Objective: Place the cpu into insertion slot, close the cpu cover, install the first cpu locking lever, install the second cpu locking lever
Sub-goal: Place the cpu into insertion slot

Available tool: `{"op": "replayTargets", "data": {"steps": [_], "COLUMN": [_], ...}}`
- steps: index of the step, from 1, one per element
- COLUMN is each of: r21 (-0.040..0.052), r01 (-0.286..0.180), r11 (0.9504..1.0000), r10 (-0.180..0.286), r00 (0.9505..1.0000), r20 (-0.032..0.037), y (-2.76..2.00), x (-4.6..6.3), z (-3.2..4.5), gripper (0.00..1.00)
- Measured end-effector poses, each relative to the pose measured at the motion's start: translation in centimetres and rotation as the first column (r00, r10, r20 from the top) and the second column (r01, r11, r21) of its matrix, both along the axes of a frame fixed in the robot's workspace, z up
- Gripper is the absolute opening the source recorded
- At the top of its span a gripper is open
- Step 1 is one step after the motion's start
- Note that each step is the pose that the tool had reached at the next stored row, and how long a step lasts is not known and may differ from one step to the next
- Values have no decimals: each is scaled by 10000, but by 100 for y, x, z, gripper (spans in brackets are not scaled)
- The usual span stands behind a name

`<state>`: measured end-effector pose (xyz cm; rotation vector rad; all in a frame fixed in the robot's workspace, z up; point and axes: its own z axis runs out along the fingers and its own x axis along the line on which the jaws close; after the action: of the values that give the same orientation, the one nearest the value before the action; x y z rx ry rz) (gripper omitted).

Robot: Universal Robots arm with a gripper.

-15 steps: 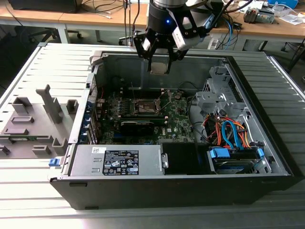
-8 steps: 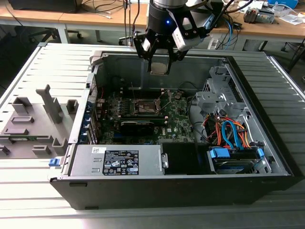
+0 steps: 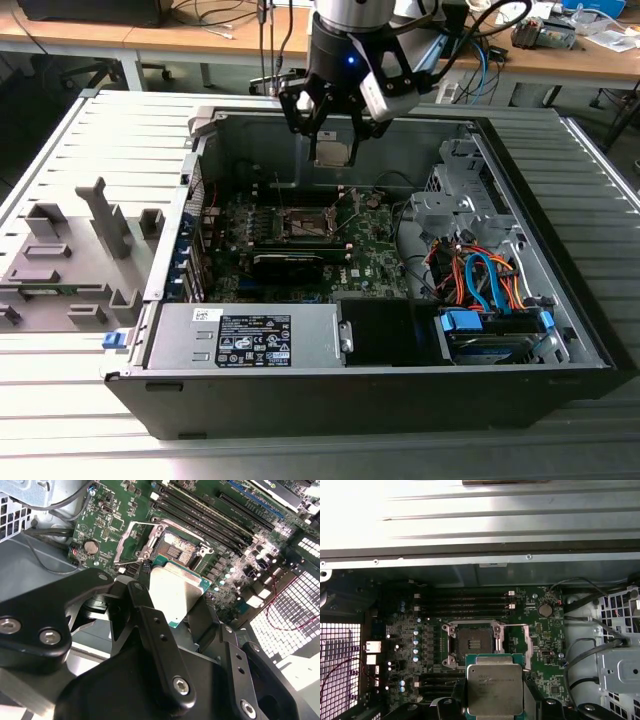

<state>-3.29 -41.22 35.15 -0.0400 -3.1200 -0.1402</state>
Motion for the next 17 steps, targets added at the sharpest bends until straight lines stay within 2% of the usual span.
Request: {"op": "replayTargets", "data": {"steps": [17], "r21": [-1], "r01": [0], "r11": [10000], "r10": [0], "r00": [10000], "r20": [0], "y": [0], "x": [-12], "z": [-45], "gripper": [54]}}
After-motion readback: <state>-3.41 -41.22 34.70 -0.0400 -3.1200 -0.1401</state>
